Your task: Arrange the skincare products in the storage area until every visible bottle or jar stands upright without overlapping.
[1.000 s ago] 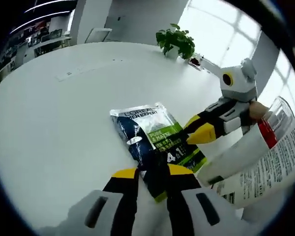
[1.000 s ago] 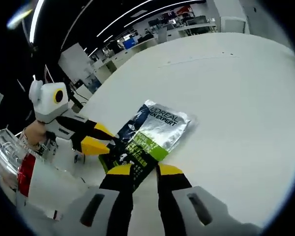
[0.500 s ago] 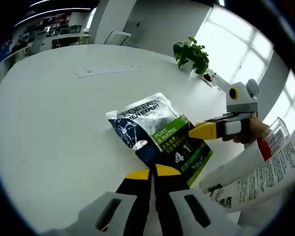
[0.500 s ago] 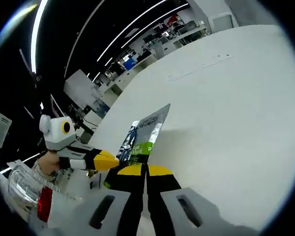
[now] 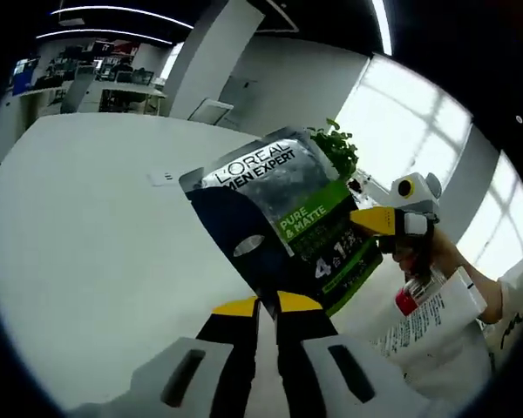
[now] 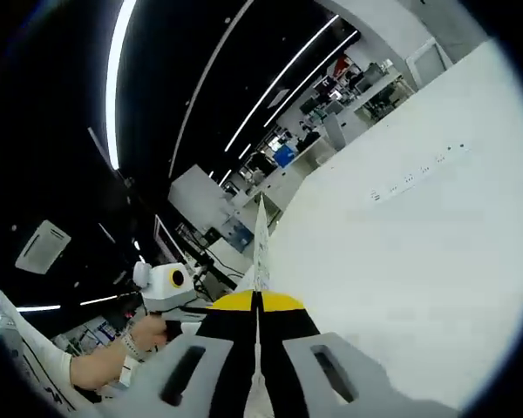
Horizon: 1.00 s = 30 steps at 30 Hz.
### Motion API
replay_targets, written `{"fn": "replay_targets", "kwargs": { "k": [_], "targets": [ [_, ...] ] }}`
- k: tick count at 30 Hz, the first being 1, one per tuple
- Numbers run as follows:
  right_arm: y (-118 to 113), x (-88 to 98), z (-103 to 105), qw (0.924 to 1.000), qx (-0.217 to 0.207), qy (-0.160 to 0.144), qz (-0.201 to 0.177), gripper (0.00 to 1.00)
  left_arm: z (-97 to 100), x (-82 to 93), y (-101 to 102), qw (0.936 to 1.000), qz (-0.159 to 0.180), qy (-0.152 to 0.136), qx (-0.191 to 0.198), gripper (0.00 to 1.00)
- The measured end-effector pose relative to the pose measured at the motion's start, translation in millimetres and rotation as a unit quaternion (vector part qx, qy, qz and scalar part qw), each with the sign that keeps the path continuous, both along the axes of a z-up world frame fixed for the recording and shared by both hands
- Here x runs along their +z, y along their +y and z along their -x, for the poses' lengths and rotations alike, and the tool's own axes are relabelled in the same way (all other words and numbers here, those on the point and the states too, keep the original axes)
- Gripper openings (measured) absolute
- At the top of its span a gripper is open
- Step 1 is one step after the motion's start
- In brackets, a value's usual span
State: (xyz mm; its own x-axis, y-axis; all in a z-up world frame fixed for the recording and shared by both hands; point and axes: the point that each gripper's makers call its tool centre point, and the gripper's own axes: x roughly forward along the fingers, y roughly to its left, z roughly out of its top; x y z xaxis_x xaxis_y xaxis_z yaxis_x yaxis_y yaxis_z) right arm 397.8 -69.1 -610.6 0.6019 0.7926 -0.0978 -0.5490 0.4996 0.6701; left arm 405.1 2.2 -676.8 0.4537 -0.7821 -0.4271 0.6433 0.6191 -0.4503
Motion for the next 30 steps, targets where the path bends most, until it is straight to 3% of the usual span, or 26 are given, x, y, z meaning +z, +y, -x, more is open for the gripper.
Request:
{"fn": "replay_targets", "kwargs": {
  "k": [4,8,13,15,20,23,30],
  "targets": [
    [4.0,20.4,0.2,0.9996,0.011,-0.018,-0.019,0.01,5.2,14.7,0.5,0.9993,0.001,-0.035,-0.013,0.11],
    [7.2,37.0,5.2,0.999,0.018,-0.036,-0.021,0.01,9.4,36.9,0.6,0.9972,0.055,-0.046,-0.024,0.14],
    [11.6,57.0,13.9,0.9969,0.034,-0.05,-0.049,0.01,14.3,69.8,1.1,0.9895,0.127,-0.059,-0.037,0.14],
    [13.3,64.2,19.0,0.9958,0.044,-0.057,-0.057,0.01,17.2,73.2,2.9,0.9886,0.132,-0.057,-0.044,0.15],
    [16.3,81.3,33.8,0.9933,0.059,-0.069,-0.072,0.01,34.3,99.3,-3.2,0.9775,0.185,-0.06,-0.081,0.16],
    [17.3,89.2,41.6,0.9921,0.061,-0.074,-0.08,0.01,41.3,110.8,-3.2,0.9741,0.198,-0.061,-0.09,0.12],
    [14.9,94.5,52.5,0.993,0.052,-0.082,-0.067,0.01,58.6,127.1,4.2,0.9751,0.187,-0.068,-0.097,0.03]
  ]
}}
